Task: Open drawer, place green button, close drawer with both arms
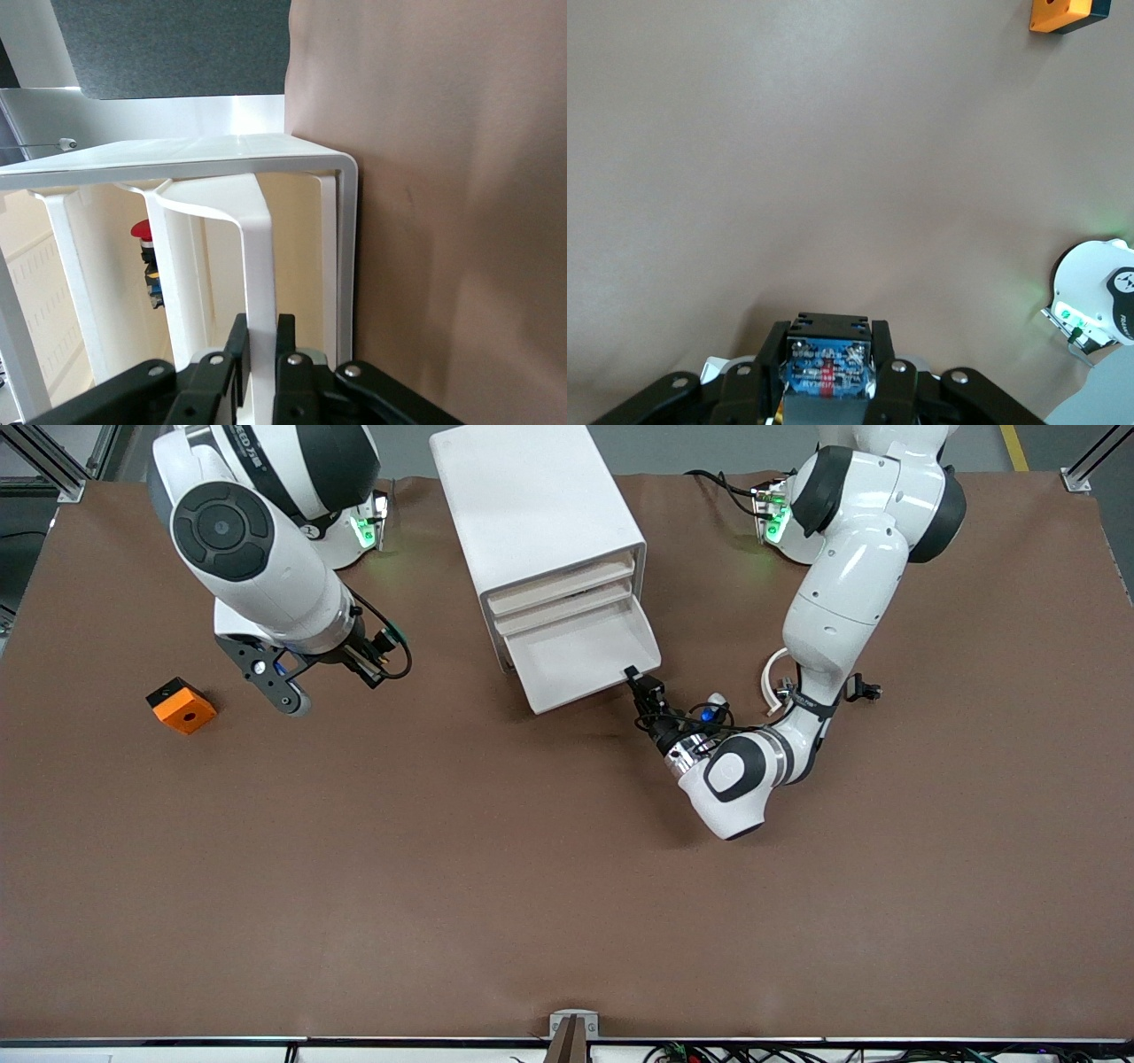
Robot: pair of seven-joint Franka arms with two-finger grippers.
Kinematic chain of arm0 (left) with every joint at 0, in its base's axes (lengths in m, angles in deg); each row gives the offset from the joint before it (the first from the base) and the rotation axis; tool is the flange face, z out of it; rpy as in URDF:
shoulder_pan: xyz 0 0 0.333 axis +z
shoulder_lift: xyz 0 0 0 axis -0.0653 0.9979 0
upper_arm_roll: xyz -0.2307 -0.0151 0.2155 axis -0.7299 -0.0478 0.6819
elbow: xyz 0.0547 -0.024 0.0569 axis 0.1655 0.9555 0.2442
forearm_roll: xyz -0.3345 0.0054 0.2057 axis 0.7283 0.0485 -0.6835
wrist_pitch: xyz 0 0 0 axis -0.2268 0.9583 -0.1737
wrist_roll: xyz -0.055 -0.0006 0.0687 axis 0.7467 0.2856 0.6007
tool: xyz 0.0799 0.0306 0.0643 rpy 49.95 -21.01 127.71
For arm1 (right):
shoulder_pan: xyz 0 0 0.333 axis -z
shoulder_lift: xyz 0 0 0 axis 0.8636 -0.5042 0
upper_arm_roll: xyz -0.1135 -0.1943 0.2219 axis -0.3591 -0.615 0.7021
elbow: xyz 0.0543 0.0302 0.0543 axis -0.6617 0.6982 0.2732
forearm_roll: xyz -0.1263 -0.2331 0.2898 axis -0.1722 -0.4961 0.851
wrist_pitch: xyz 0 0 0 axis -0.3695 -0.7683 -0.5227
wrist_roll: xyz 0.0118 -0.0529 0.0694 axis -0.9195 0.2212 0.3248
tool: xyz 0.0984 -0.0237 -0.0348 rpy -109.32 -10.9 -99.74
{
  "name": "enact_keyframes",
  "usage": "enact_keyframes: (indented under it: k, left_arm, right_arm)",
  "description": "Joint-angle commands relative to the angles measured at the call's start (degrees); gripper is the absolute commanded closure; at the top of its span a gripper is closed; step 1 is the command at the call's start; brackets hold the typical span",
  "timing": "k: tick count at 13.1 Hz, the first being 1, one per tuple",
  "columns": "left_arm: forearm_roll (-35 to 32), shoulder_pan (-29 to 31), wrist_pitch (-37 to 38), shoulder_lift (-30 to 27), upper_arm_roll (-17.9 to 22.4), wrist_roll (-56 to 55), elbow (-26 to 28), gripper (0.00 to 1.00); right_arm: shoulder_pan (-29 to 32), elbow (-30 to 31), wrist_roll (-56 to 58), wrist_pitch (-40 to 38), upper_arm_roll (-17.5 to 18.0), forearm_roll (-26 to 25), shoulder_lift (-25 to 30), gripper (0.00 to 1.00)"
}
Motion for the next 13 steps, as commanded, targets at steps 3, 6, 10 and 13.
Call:
enact_keyframes:
  k: [3,6,10,13]
  left_arm:
    - [-5.1,2.0,0.0,0.1,1.3,0.9,-0.9,0.91]
    - [-5.2,2.0,0.0,0.1,1.3,0.9,-0.9,0.78]
    - [-5.1,2.3,0.0,-0.2,1.0,0.9,-1.0,0.00]
    - [-5.0,3.2,0.5,-1.4,0.6,1.0,-1.0,0.00]
  right_arm:
    - [-0.8,0.0,-2.1,0.8,-0.2,-0.7,-0.3,1.00]
    - [-0.8,0.0,-2.2,1.1,-0.2,-0.7,-0.3,1.00]
    - [-1.3,-0.1,-2.3,2.3,-0.1,-0.8,-1.0,1.00]
    - [-2.4,-0.2,-2.7,2.9,-0.2,-0.8,-1.3,1.00]
